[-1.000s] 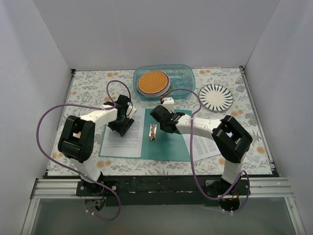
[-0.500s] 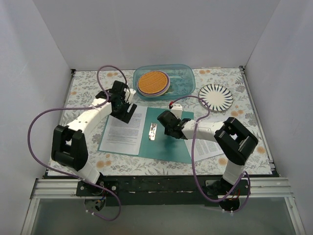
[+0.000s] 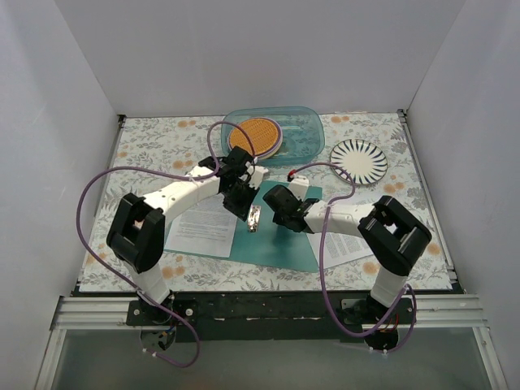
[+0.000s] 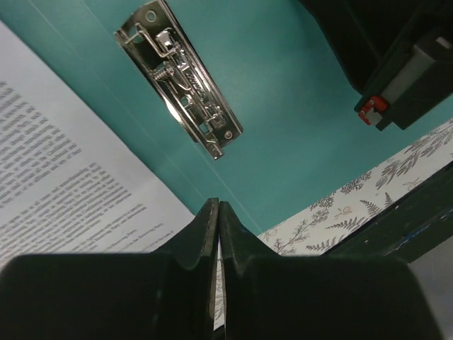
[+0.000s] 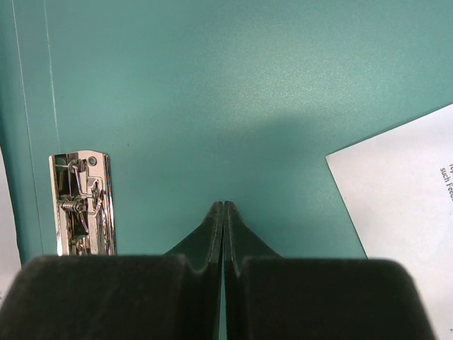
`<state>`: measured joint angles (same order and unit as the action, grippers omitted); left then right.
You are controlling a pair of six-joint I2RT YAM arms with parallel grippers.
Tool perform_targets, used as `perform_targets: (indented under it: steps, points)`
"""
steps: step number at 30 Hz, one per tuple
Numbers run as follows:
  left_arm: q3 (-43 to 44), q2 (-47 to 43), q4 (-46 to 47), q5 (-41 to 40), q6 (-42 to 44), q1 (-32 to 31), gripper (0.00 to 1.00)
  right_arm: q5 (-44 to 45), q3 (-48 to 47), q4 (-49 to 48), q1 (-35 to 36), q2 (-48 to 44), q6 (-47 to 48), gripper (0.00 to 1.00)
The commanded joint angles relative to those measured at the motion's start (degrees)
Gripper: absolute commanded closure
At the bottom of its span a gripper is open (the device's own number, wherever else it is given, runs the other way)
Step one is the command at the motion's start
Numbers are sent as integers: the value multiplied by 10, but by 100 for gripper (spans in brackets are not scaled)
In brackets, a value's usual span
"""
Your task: Put the files into the folder
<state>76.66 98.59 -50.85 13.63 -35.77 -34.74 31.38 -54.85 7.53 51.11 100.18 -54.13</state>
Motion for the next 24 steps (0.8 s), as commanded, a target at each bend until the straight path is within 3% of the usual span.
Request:
perform_targets:
  steps: [1,9,24]
  points:
    - [-20,-11,63,15,-39,-20,100,-21,27,35,5,4,-24,99]
    - [-121,-35,174,-9,-62,-26,100,-25,49,20,4,9,-41,99]
    - [-141,-16,246,-40,-43,-28,100,-43,82,-7,0,12,-59,99]
